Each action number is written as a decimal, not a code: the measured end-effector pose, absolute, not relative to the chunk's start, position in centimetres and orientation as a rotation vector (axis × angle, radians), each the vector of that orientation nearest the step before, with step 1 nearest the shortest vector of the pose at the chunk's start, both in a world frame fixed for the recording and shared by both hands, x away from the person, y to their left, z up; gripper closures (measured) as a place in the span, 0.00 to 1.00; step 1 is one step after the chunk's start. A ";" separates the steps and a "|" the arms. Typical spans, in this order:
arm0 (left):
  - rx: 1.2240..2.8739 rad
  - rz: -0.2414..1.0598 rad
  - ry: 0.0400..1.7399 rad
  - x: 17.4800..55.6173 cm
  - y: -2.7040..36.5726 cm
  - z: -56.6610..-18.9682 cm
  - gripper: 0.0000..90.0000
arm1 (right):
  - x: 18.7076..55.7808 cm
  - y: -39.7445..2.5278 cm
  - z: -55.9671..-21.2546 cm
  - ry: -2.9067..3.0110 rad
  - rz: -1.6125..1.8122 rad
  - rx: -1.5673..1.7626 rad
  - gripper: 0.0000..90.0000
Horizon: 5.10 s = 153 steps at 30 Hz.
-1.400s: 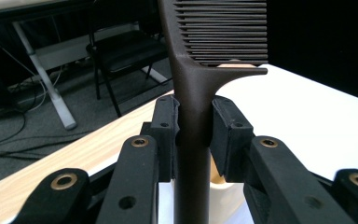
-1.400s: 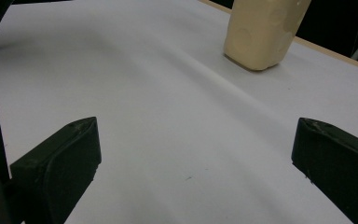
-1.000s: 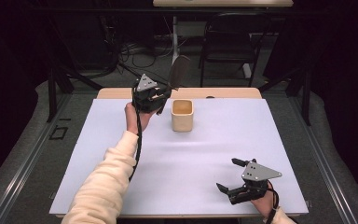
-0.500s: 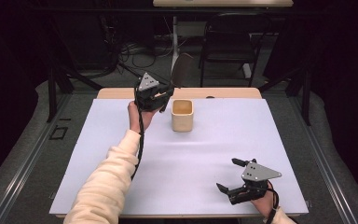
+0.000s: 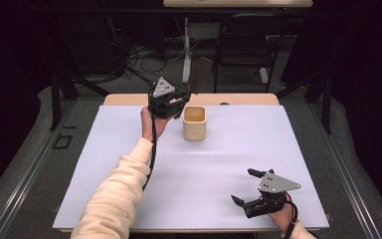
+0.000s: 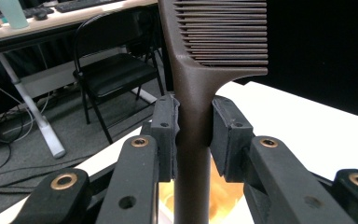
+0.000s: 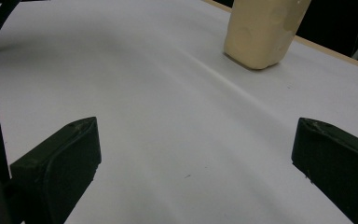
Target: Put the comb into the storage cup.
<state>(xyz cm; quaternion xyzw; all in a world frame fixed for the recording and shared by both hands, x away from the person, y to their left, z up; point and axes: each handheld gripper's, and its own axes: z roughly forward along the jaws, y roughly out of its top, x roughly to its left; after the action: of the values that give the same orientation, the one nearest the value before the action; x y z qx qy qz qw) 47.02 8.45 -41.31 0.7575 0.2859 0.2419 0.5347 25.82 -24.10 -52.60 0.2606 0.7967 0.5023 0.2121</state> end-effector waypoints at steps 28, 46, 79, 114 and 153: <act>1.777 0.600 0.643 47.6 7.2 -41.0 0.80 | 25.9 -24.1 -52.6 2.215 1.389 0.724 0.01; 1.763 0.600 0.634 48.2 6.3 -41.6 0.80 | 25.9 -24.2 -52.6 2.216 1.385 0.724 0.01; 1.704 0.554 0.681 50.4 5.1 -44.5 0.80 | 25.9 -24.3 -52.6 2.218 1.388 0.720 0.01; 1.798 0.536 0.660 50.4 5.0 -46.1 0.80 | 25.9 -24.2 -52.6 2.218 1.387 0.723 0.01; 1.912 0.522 0.631 50.6 4.7 -47.6 0.80 | 25.9 -24.2 -52.6 2.224 1.385 0.721 0.01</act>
<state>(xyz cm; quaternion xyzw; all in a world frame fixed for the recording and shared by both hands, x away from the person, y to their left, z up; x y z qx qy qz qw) 50.58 4.67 -47.58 0.7927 0.2614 0.2166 0.5064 25.88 -24.20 -52.60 0.2595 0.8001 0.4982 0.2106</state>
